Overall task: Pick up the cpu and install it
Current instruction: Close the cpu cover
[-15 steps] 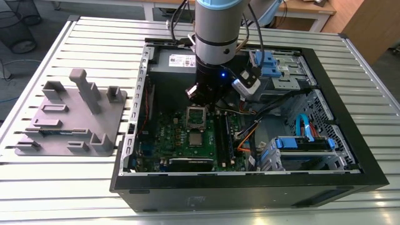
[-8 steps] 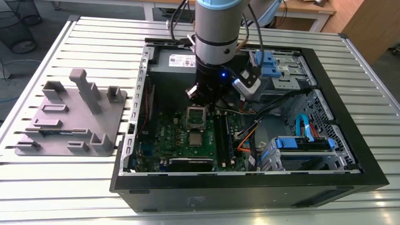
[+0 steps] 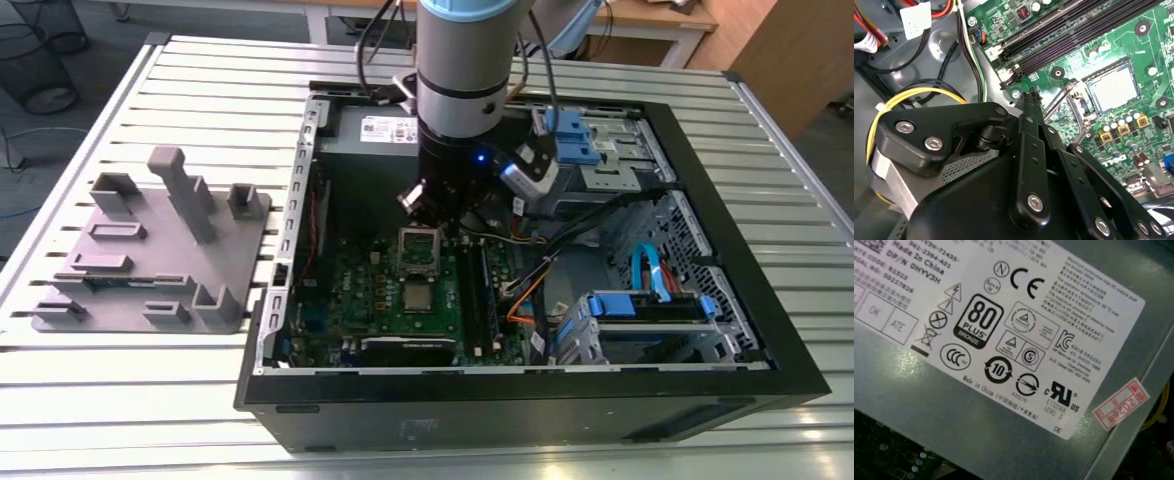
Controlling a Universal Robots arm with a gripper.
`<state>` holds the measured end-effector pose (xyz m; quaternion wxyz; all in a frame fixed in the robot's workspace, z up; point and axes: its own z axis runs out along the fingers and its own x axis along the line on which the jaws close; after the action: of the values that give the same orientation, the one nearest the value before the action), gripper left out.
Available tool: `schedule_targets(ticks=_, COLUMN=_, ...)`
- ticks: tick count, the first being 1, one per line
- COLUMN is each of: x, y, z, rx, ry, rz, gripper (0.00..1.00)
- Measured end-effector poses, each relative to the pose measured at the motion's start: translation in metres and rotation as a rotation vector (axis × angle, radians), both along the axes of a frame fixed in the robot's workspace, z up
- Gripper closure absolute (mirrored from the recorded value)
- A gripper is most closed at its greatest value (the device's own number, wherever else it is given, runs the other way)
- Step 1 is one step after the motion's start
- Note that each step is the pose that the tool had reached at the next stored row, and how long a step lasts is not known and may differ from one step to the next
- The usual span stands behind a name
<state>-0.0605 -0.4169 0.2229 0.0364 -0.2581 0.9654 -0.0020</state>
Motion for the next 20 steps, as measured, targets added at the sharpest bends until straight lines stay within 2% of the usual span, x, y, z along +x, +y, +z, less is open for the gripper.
schedule_targets(ticks=5, x=0.0000, y=0.0001, z=0.0009, rx=0.0002, ry=0.0007, rz=0.042, gripper=0.89)
schedule_targets(ticks=11, x=0.0000, y=0.0000, z=0.0010, rx=-0.0001, ry=0.0009, rz=0.052, gripper=0.89)
schedule_targets(ticks=20, x=0.0000, y=0.0000, z=0.0012, rx=-0.0005, ry=0.0008, rz=0.161, gripper=0.89)
